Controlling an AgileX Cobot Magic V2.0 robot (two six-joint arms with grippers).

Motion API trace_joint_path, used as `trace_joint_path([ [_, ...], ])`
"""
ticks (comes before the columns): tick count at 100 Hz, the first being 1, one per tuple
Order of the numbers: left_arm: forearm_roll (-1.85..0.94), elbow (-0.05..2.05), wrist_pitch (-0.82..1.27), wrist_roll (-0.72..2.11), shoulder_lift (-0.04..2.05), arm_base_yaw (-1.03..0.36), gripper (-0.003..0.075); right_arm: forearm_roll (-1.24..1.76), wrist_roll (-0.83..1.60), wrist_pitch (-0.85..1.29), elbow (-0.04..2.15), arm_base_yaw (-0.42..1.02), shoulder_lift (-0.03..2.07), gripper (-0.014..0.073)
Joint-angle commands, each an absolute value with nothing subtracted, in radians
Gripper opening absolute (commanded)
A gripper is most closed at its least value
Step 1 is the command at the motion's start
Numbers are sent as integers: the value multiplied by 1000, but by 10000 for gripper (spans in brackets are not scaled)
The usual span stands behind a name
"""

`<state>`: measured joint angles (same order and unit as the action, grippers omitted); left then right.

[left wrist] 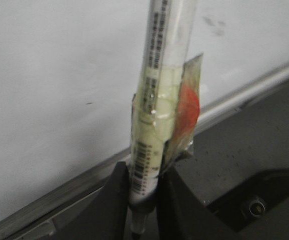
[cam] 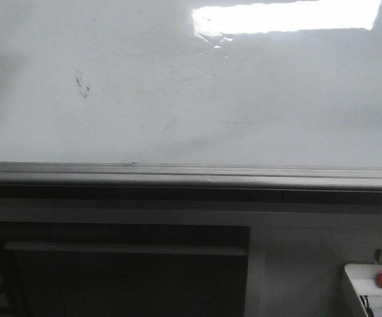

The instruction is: Write number 2 on whiteboard

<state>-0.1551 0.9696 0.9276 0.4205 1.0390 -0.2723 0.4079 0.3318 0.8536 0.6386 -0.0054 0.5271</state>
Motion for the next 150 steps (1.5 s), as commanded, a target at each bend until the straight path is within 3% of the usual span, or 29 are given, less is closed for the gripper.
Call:
trace_joint_path([
  [1,-225,1023,963,500,1019,-345,-13,582,504,866,705,-14,608,331],
  [26,-271,1027,997,576,1019,-578,-13,806,827,1117,845,43,848,331],
  [57,-262,1027,977,628,1019,-834,-13,753,1068,1123,1015,389,1064,331],
  [92,-262,1027,947,651,1019,-863,-13,677,1071,1042,1199,655,1243,331],
  [150,-257,1027,899,651,1019,-863,-13,748,1071,1003,1269,710,1296,331],
])
